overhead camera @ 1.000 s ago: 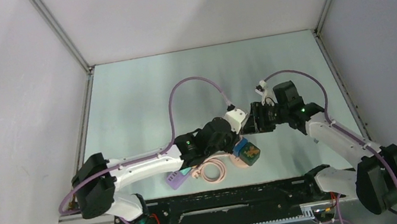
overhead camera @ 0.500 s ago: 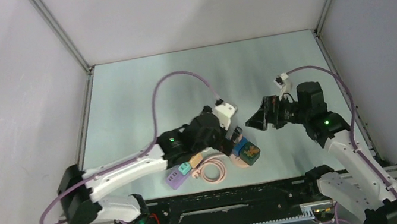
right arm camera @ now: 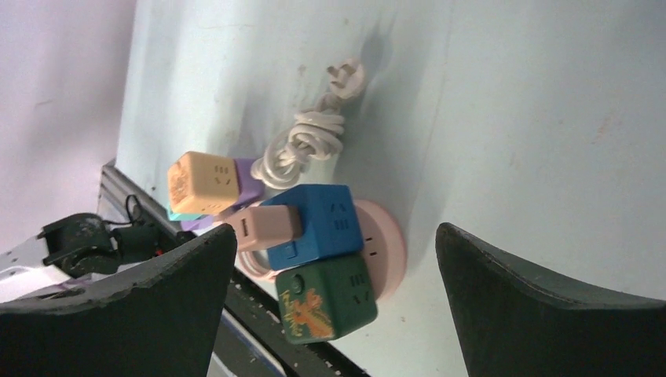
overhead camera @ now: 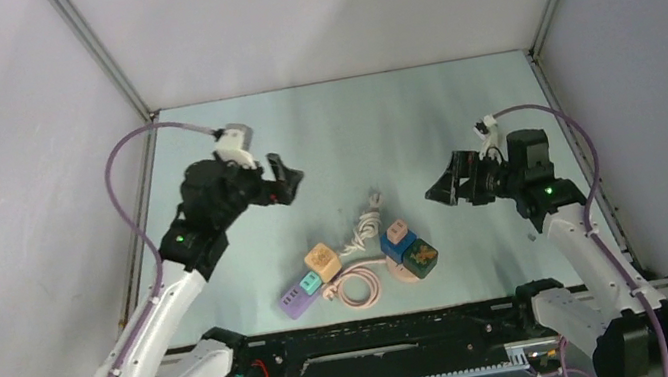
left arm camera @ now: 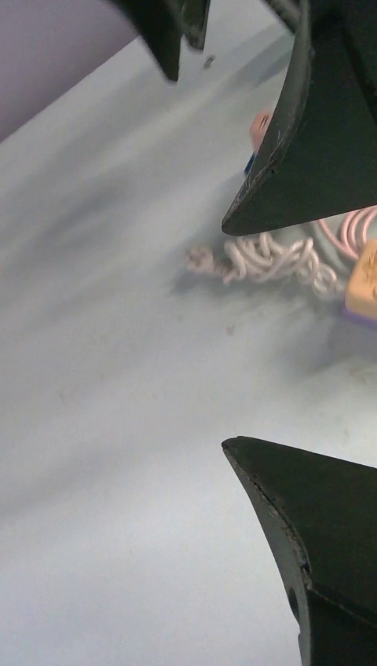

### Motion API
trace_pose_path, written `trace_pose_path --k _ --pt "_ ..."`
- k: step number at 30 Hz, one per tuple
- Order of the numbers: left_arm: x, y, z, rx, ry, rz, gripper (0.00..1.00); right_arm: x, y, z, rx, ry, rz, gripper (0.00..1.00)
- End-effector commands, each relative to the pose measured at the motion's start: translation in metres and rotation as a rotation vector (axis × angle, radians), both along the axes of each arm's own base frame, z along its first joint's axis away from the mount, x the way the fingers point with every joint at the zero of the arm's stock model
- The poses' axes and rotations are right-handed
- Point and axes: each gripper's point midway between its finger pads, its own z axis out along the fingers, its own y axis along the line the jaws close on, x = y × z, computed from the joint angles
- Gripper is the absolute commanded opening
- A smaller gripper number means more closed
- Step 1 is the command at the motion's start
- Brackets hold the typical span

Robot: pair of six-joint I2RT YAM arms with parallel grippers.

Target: Insert the plug

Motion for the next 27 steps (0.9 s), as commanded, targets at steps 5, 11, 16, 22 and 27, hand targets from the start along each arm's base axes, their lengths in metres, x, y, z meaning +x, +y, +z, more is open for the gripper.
trace_pose_path --k 5,11,16,22,27 --pt "0.03 0.092 -0.017 -0.112 0.035 0.173 1.0 0.049 -0.039 0.013 -0.154 -0.126 -0.148 1.0" --pt "0.051 0.153 -0.02 -0.182 -0.008 0.407 1.0 0.074 -0.07 -0.002 -0.276 -0.124 -0.302 1.0" --pt "0.06 0.195 -0.029 -0.126 -0.12 0.614 1.0 0.09 -0.098 -0.014 -0.38 -0.131 -0.43 1.0" --pt "0.046 0.25 -0.063 -0.004 -0.26 0.889 1.0 0.102 -0.137 -0.035 -0.47 -0.264 -0.642 1.0" --pt "0.036 0.257 -0.095 0.014 -0.289 0.929 0.97 0.099 -0.174 -0.049 -0.559 -0.343 -0.841 1.0"
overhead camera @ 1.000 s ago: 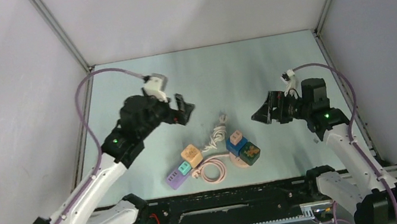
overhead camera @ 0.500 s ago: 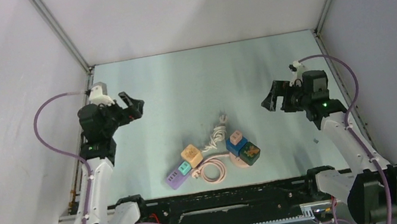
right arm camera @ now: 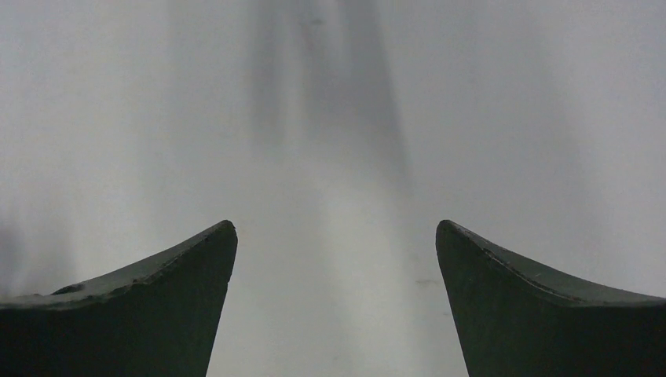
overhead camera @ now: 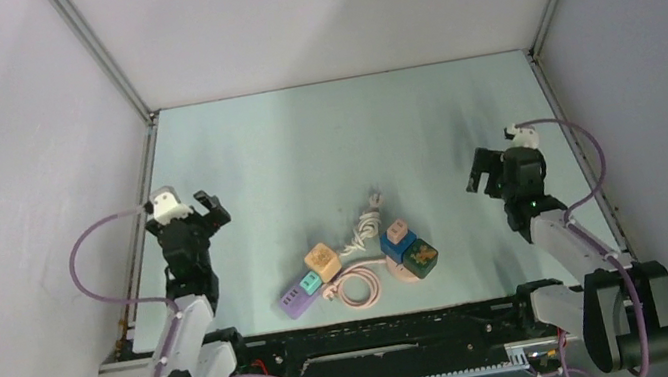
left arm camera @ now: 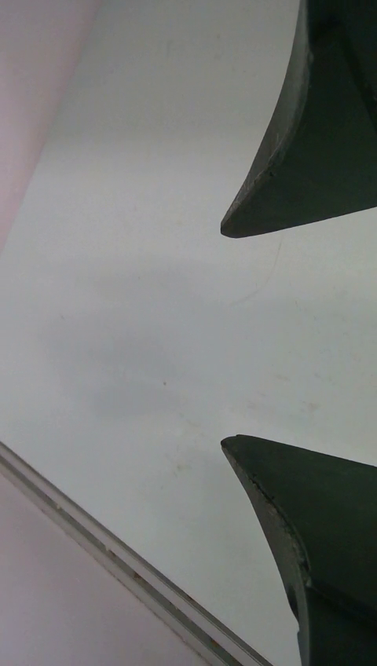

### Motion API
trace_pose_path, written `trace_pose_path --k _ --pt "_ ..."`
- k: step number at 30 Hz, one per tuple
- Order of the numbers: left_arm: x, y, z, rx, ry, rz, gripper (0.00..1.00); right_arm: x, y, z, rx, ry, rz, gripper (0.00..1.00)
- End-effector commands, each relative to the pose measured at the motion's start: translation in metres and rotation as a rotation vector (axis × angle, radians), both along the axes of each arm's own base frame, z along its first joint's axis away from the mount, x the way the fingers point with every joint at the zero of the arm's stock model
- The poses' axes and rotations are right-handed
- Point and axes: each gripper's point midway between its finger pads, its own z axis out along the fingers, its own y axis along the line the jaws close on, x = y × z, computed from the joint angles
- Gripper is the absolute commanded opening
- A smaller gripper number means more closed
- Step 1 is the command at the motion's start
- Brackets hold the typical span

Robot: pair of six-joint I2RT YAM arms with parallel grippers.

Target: Insert the plug

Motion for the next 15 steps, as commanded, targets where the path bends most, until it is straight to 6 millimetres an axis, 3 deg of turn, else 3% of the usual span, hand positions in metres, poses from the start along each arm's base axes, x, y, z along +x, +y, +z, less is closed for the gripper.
trace_pose_path --k 1,4,8,12,15 --pt "-0.002 0.023 0.017 0.101 -0.161 0.104 0.98 0.021 -0.046 0.028 -0.137 -0.243 -0.219 1.0" --pt "0.0 0.026 0.005 0.141 -0.158 0.11 1.0 0.024 -0.051 0.02 -0.151 -0.279 -0.218 1.0" --pt "0.017 0.028 -0.005 0.185 -0.131 0.096 1.0 0.038 -0.046 0.03 -0.192 -0.342 -0.155 1.0" --pt "0.025 0.005 -0.016 0.261 -0.112 0.015 1.0 0.037 -0.049 0.026 -0.189 -0.442 -0.13 1.0" --pt "0.026 0.005 -0.016 0.263 -0.115 0.021 1.0 0.041 -0.038 0.016 -0.202 -0.439 -0.053 1.0"
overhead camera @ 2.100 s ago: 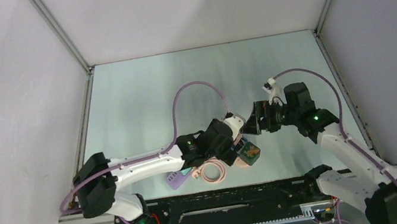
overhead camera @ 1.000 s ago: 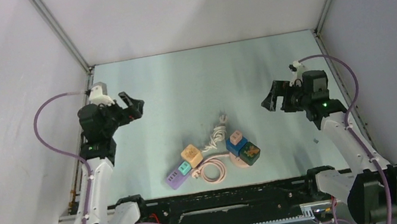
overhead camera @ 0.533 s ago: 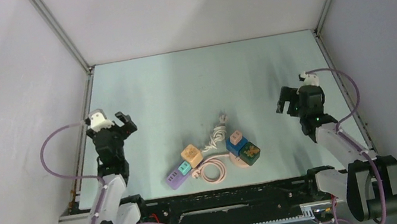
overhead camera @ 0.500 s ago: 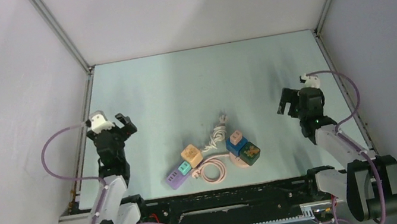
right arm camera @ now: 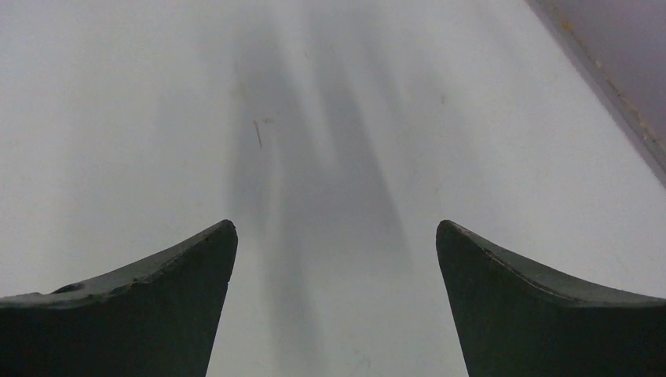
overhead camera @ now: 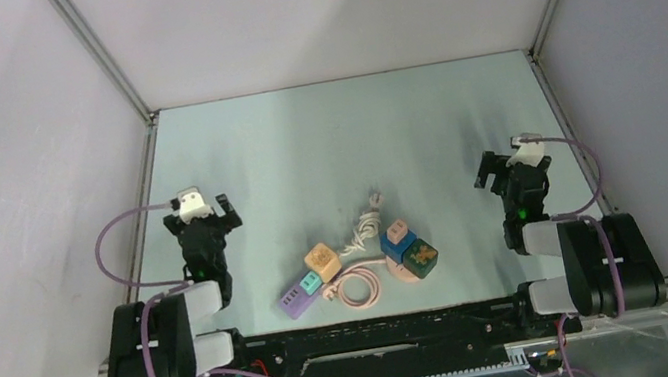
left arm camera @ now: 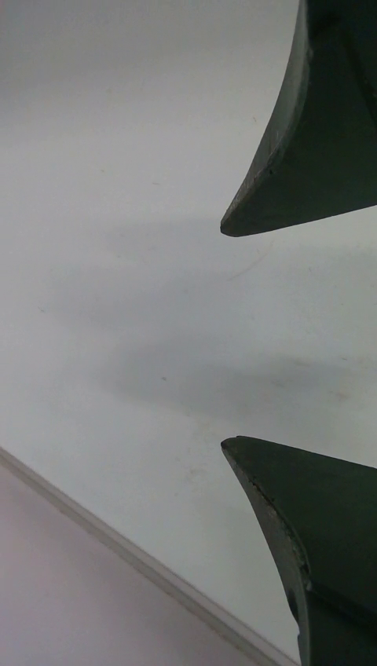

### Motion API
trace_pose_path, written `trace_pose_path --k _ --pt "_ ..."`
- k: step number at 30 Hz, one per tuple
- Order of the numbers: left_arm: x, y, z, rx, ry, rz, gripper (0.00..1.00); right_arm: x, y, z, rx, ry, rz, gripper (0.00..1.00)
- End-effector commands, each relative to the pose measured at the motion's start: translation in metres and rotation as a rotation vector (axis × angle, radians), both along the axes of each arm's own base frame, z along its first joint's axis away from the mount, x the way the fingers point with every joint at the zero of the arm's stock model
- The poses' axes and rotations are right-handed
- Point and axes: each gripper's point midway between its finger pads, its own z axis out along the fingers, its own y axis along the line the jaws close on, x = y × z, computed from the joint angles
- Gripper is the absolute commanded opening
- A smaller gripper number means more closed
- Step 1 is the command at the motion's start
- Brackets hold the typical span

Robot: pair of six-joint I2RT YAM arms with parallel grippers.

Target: Insert the plug

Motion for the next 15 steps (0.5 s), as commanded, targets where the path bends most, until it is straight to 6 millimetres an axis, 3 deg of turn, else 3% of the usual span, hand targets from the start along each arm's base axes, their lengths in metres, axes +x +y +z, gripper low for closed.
trace_pose_path --k 1,15 --pt "0.0097 0.0033 0.0412 0.076 -0.142 0.015 1.0 0.0163 0.0067 0.0241 -0.045 -0.112 0.071 1.0" --pt "0.0109 0.0051 0.0402 0.07 -0.136 0.026 1.0 0.0183 0.0078 0.0257 -0.067 -0.121 0.068 1.0"
